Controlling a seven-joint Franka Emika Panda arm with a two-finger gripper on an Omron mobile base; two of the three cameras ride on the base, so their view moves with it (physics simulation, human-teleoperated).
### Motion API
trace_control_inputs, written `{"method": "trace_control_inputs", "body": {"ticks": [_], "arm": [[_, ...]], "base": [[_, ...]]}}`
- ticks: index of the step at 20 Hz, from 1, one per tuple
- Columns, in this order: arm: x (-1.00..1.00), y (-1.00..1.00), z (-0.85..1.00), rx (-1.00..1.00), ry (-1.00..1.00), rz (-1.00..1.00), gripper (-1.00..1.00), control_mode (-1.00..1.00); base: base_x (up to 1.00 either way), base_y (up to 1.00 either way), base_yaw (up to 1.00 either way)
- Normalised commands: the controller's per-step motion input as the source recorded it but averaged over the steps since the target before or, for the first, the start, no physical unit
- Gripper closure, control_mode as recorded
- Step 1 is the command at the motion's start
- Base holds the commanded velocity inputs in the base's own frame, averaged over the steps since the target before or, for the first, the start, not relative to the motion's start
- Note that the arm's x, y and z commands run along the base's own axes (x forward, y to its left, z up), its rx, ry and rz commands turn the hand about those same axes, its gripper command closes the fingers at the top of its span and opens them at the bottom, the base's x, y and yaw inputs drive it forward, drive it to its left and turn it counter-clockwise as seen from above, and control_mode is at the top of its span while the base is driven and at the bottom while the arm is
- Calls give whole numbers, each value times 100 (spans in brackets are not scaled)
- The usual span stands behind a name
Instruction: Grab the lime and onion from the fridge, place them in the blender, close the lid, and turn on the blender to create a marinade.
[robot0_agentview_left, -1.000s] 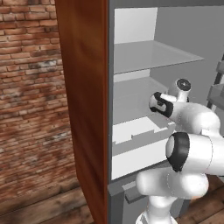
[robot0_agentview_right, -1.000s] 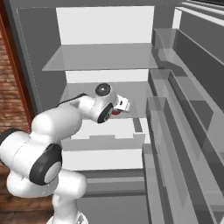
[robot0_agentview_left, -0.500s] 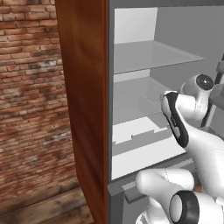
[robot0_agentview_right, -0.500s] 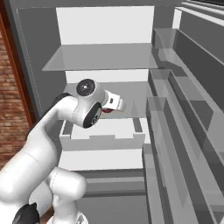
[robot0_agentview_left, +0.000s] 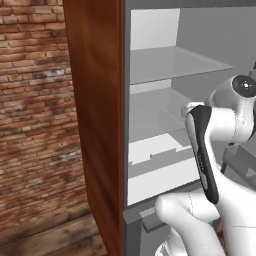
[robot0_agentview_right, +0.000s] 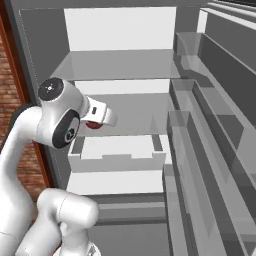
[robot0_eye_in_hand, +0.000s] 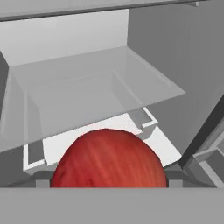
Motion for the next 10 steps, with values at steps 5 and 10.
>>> {"method": "trace_control_inputs", "body": {"ticks": [5,10], "arm": [[-62,67,57,-2,4,5,100,-100],[-48,18,42,0,10,9,100,-100]], "base": [[0,0,0],[0,0,0]]}}
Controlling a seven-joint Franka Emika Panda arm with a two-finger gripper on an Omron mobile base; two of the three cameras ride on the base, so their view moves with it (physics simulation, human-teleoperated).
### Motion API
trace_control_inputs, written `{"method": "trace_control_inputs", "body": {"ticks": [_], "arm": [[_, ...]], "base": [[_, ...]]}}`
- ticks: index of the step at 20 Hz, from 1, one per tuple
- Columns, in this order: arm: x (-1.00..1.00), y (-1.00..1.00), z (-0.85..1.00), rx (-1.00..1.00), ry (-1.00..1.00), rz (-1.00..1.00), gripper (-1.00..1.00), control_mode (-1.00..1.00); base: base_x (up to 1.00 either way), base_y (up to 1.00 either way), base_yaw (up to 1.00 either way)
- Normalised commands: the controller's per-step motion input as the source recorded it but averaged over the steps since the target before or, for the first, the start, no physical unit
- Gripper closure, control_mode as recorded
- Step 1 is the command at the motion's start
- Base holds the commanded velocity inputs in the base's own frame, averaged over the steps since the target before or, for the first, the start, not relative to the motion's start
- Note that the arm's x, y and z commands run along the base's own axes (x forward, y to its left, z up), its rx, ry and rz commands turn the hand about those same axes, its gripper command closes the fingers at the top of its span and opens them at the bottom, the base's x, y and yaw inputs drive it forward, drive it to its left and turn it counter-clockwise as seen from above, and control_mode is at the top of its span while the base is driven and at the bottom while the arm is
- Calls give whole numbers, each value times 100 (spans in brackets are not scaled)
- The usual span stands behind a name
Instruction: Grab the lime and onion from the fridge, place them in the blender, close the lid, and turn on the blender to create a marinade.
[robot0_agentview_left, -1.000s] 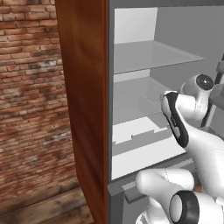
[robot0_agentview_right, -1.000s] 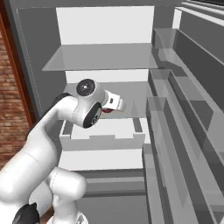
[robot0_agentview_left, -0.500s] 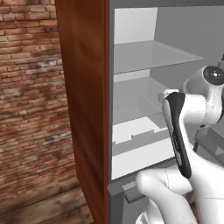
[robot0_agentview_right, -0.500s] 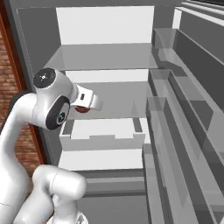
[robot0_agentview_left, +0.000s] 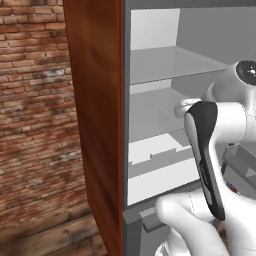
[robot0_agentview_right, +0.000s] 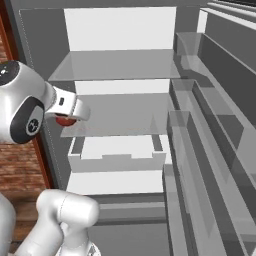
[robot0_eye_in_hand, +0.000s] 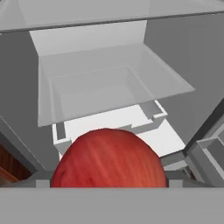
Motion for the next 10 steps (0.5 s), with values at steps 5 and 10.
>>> {"method": "trace_control_inputs", "body": {"ticks": [5,10], "arm": [[0,0,2,0,0,0,100,-100],[-9,7,0,0,0,0,100,100]], "base": [[0,0,0],[-7,5,0]]}}
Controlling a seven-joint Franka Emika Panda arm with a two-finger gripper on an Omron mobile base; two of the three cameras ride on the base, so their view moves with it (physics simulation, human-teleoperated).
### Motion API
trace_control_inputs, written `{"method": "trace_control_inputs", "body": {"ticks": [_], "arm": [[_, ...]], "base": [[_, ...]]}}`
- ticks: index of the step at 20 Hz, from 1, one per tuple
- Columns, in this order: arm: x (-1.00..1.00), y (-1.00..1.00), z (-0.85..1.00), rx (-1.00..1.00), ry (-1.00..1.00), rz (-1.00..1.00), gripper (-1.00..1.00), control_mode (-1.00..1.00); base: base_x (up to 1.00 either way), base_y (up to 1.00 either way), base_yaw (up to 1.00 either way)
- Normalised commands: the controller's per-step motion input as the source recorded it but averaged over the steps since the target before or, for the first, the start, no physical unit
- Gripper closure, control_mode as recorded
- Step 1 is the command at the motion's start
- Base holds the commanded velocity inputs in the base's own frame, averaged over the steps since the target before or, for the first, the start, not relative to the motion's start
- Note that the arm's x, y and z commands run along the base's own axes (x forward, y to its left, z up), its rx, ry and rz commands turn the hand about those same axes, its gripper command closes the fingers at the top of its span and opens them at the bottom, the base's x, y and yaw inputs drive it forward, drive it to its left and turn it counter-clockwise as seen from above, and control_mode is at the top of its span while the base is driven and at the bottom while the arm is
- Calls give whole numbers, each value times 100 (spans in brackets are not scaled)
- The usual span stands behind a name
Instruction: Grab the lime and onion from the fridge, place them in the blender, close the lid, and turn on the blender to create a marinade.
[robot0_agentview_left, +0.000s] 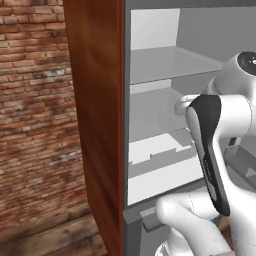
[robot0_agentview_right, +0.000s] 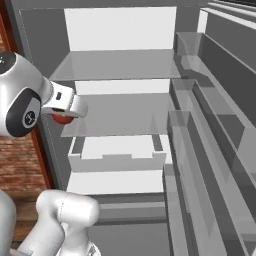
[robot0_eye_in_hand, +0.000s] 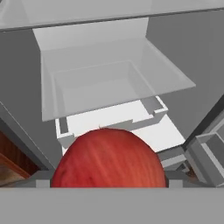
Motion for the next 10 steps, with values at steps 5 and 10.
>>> {"method": "trace_control_inputs", "body": {"ticks": [5,10], "arm": [[0,0,0,0,0,0,100,100],[0,0,0,0,0,0,100,100]], "base": [[-50,17,-10],[-62,8,-43]]}}
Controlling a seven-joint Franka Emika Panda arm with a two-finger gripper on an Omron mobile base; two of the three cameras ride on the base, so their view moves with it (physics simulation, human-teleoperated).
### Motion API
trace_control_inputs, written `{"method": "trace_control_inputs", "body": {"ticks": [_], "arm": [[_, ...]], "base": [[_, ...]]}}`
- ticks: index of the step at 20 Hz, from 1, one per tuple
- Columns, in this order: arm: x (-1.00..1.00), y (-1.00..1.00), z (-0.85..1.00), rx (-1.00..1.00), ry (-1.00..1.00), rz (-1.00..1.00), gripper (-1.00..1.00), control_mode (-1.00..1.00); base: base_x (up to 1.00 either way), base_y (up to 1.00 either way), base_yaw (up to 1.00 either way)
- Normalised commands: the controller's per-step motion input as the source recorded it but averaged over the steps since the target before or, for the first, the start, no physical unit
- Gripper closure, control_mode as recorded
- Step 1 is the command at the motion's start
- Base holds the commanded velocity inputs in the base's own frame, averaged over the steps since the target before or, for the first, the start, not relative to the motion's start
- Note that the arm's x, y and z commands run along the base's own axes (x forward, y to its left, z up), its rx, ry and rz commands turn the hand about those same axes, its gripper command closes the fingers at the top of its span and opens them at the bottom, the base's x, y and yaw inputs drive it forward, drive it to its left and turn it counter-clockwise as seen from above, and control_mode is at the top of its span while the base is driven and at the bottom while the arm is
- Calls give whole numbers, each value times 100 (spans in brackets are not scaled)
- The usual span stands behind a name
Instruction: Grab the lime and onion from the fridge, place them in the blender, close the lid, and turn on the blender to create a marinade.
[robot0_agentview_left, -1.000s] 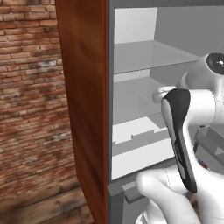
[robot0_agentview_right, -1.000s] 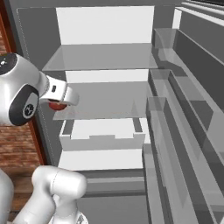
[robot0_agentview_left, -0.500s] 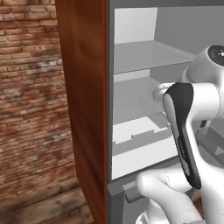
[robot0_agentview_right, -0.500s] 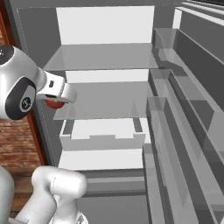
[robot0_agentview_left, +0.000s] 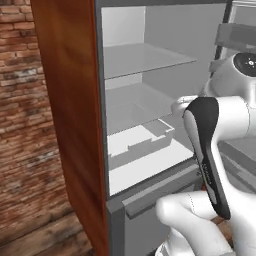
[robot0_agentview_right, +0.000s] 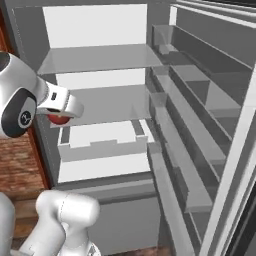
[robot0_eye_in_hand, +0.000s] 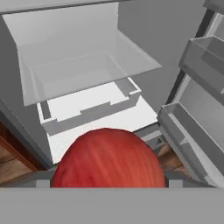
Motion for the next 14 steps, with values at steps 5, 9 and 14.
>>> {"method": "trace_control_inputs", "body": {"ticks": [5,9,14], "arm": [[0,0,0,0,0,0,100,100],[0,0,0,0,0,0,100,100],[0,0,0,0,0,0,100,100]], "base": [[-74,0,-70],[-75,0,-78],[-82,1,-78]]}}
